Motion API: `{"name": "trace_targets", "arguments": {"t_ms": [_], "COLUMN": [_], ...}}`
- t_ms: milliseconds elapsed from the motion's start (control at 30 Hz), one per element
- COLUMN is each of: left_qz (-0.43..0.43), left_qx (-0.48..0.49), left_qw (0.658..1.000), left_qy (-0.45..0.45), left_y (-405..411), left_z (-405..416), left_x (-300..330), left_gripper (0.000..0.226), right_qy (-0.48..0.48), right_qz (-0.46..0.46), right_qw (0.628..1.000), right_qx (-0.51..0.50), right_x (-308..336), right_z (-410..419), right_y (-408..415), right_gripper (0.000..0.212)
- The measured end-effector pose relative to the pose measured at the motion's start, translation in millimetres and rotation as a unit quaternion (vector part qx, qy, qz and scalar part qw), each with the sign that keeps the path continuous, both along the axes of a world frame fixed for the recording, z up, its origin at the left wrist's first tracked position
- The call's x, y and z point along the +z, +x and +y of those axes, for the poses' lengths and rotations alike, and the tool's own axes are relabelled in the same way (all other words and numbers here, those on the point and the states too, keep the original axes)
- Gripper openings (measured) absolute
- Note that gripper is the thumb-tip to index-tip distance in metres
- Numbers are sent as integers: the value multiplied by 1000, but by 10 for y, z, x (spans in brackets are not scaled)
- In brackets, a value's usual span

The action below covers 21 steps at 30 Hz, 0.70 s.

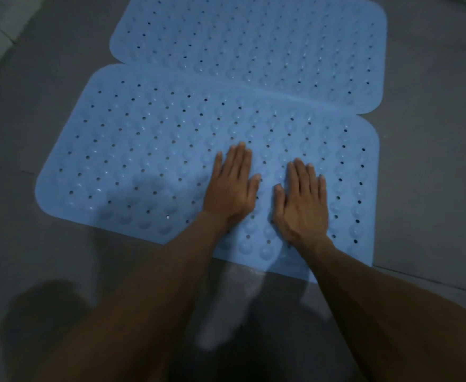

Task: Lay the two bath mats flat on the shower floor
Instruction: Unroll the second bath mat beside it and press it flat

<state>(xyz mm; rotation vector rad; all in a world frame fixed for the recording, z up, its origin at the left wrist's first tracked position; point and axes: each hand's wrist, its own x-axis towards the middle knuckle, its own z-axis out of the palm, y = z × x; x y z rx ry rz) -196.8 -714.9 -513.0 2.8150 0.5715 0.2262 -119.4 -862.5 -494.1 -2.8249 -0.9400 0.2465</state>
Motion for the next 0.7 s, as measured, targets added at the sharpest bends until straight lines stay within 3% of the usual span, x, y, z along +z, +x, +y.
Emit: {"name": "trace_targets", "arguments": {"t_ms": [167, 700], "left_qz": [44, 73], "left_qx": [-1, -20], "left_qw": [999, 997], "left_qy": [22, 24], "left_y": [148, 184], "left_z": [-155, -154], "left_x": [-28, 4], "left_gripper": [58, 59], "right_qy": [0, 39], "right_qz": [4, 17], "right_qw": [1000, 999], "right_qx": [10, -16], "right_x": [-109, -38], "right_z": [-68, -53], "right_y": [82, 114], "right_gripper": [66, 66]}}
